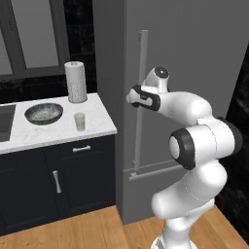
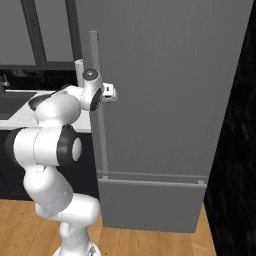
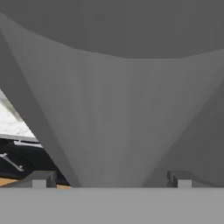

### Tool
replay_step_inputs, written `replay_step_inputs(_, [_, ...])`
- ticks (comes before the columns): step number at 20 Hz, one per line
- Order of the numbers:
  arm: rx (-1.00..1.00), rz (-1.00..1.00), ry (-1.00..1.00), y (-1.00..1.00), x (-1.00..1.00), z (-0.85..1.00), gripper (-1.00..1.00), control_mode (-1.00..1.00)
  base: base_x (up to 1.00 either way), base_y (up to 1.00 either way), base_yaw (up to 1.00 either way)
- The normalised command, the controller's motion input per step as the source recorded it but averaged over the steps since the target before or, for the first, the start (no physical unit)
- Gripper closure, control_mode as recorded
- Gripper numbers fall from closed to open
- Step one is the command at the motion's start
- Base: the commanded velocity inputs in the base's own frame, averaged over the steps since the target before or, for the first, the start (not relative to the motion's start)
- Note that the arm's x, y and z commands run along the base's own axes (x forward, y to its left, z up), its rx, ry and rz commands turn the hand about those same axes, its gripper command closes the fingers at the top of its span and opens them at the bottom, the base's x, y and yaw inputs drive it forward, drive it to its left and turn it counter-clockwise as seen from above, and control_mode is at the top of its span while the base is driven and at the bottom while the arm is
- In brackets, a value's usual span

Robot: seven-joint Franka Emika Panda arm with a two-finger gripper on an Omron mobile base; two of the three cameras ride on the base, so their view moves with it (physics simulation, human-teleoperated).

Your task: Grab a lemon wedge from the fridge and one ice cube from the ice bowl, and put them in the glass of lemonade.

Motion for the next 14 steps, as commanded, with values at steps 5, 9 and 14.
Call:
replay_step_inputs(5, [0.00,0.01,-0.08,0.00,0.21,-0.32,-1.00,-1.00,0.00,0.00,0.00])
replay_step_inputs(9, [0.00,0.01,-0.05,0.00,0.13,-0.16,-1.00,-1.00,0.00,0.00,0.00])
replay_step_inputs(14, [0.00,0.01,0.00,0.00,0.22,-0.01,1.00,-1.00,0.00,0.00,0.00])
